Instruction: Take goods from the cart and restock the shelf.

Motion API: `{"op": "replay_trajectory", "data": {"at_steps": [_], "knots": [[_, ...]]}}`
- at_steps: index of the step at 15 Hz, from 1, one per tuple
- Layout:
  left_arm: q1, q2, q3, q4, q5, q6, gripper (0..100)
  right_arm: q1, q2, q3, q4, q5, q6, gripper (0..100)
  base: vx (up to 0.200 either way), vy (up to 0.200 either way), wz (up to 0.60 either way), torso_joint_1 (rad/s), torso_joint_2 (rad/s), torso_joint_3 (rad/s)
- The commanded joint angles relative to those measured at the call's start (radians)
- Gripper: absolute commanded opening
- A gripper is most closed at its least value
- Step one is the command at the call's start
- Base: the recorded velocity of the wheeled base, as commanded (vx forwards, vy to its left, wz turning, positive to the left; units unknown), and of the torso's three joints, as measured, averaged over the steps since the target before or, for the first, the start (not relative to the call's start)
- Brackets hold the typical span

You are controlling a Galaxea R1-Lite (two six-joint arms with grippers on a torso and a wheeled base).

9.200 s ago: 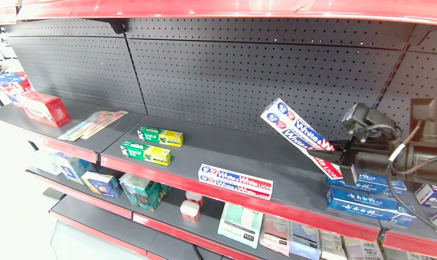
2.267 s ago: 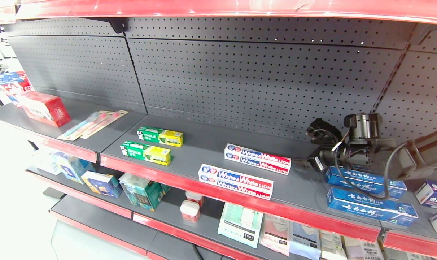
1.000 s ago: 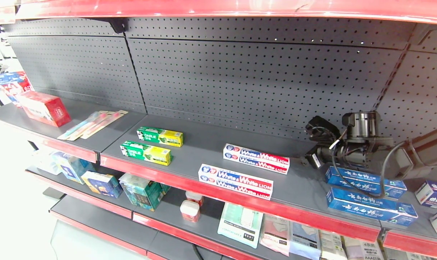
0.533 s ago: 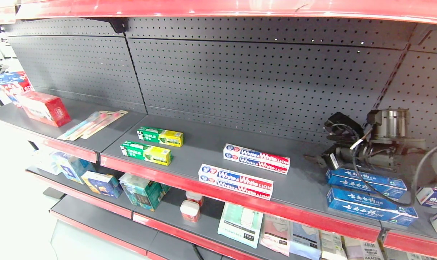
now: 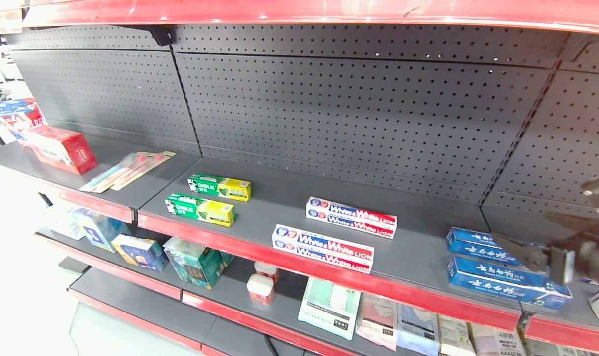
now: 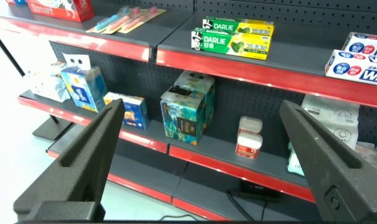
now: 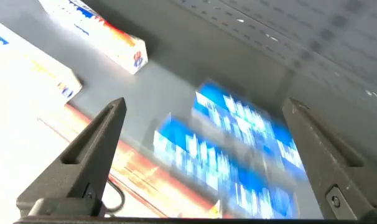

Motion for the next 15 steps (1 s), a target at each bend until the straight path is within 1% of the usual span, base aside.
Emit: {"op": "replay_trajectory", "data": {"at_steps": [1,4,6,7,8,9,10,11,15], "knots": [[0.000,0.001,0.000,0.000,0.002,0.001,100,-0.087,-0.543,0.212,0.123,0.001,0.089,100,0.000,0.000,0.00,0.000,0.00,0.000],[0.000,0.001,0.000,0.000,0.000,-0.001,100,-0.087,-0.770,0.237,0.220,-0.002,0.126,100,0.000,0.000,0.00,0.000,0.00,0.000],[0.000,0.001,0.000,0.000,0.000,-0.001,100,-0.084,-1.021,0.307,0.338,-0.002,0.126,100,0.000,0.000,0.00,0.000,0.00,0.000],[0.000,0.001,0.000,0.000,0.000,0.001,100,-0.081,-1.086,0.359,0.379,-0.013,0.124,100,0.000,0.000,0.00,0.000,0.00,0.000],[0.000,0.001,0.000,0.000,0.000,0.001,100,-0.079,-1.077,0.370,0.359,-0.022,0.127,100,0.000,0.000,0.00,0.000,0.00,0.000],[0.000,0.001,0.000,0.000,0.000,0.001,100,-0.081,-1.081,0.378,0.368,-0.074,0.149,100,0.000,0.000,0.00,0.000,0.00,0.000],[0.000,0.001,0.000,0.000,0.000,0.001,100,-0.079,-1.080,0.372,0.433,-0.128,0.183,100,0.000,0.000,0.00,0.000,0.00,0.000],[0.000,0.001,0.000,0.000,0.000,0.001,100,-0.079,-1.080,0.378,0.456,-0.157,0.224,100,0.000,0.000,0.00,0.000,0.00,0.000],[0.000,0.001,0.000,0.000,-0.012,0.004,100,-0.079,-1.080,0.376,0.465,-0.158,0.239,100,0.000,0.000,0.00,0.000,0.00,0.000]]}}
